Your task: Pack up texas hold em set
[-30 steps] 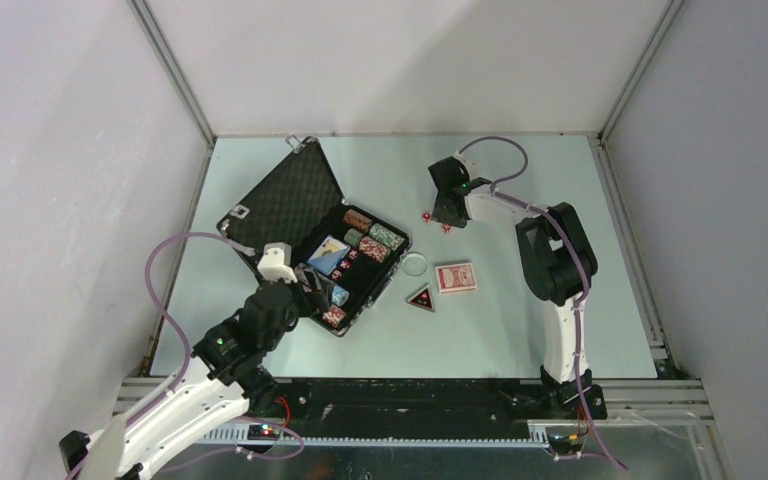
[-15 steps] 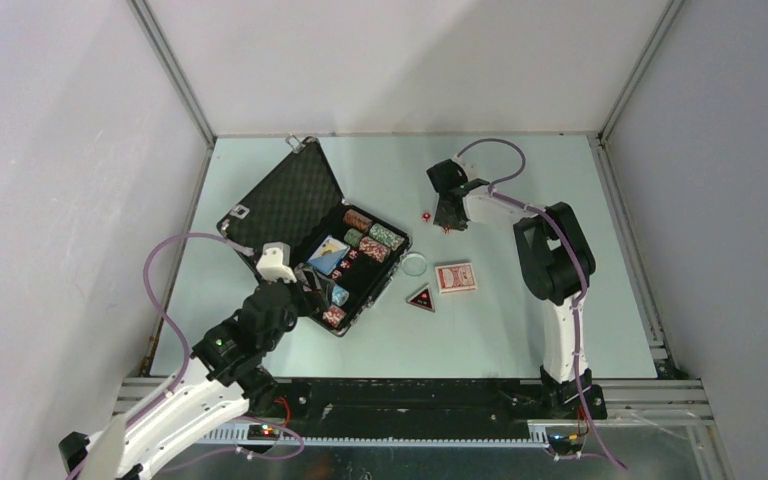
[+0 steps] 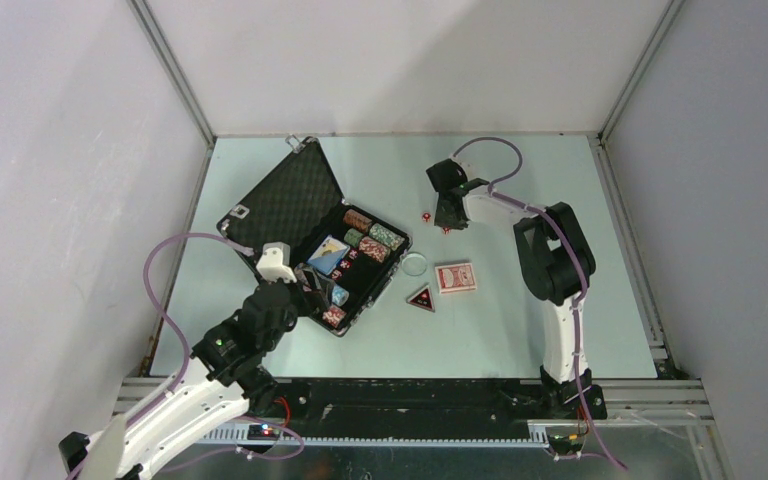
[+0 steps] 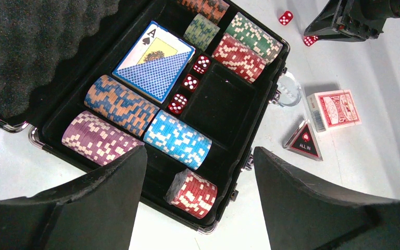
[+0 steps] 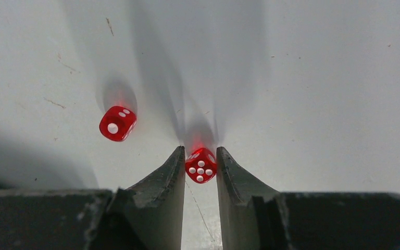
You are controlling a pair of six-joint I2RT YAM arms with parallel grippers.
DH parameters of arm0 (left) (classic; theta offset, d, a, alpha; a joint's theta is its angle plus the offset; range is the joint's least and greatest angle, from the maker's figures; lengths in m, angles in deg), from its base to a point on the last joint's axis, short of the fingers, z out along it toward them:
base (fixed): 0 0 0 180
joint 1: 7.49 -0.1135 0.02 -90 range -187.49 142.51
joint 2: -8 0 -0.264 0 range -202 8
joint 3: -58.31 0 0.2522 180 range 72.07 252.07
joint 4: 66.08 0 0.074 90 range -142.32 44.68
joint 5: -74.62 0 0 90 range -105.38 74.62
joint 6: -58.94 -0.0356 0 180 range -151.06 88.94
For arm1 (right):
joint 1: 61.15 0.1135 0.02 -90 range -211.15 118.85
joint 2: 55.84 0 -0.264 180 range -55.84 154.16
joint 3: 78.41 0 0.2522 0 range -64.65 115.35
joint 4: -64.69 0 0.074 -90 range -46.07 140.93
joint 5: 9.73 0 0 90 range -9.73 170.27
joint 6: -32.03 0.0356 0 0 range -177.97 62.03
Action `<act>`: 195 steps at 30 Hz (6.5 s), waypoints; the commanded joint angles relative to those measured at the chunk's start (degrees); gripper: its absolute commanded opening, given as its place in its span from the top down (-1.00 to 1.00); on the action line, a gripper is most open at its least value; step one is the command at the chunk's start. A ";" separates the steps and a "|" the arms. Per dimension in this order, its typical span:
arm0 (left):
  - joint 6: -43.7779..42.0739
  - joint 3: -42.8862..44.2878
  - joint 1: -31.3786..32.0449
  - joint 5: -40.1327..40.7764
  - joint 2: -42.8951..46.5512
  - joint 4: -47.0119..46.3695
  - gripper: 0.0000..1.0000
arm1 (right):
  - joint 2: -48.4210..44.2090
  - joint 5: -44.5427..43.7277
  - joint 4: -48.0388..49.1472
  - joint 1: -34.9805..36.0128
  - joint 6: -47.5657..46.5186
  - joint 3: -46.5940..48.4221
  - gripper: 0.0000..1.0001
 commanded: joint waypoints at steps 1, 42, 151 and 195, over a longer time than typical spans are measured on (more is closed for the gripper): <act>-1.13 0.06 0.14 0.82 0.15 -1.69 -0.63 | -4.59 2.28 0.89 0.99 -4.85 0.54 0.65; 0.45 -0.34 0.18 2.06 -0.11 -1.77 -0.63 | -9.66 13.84 1.98 6.67 -19.47 -6.55 0.08; 4.87 -2.13 -3.85 6.17 4.92 1.68 -0.65 | 8.04 13.48 5.43 26.11 -25.56 16.27 0.80; 4.52 -1.95 -3.83 5.56 4.59 1.22 -0.65 | 9.11 7.81 2.62 28.34 -28.62 18.83 0.71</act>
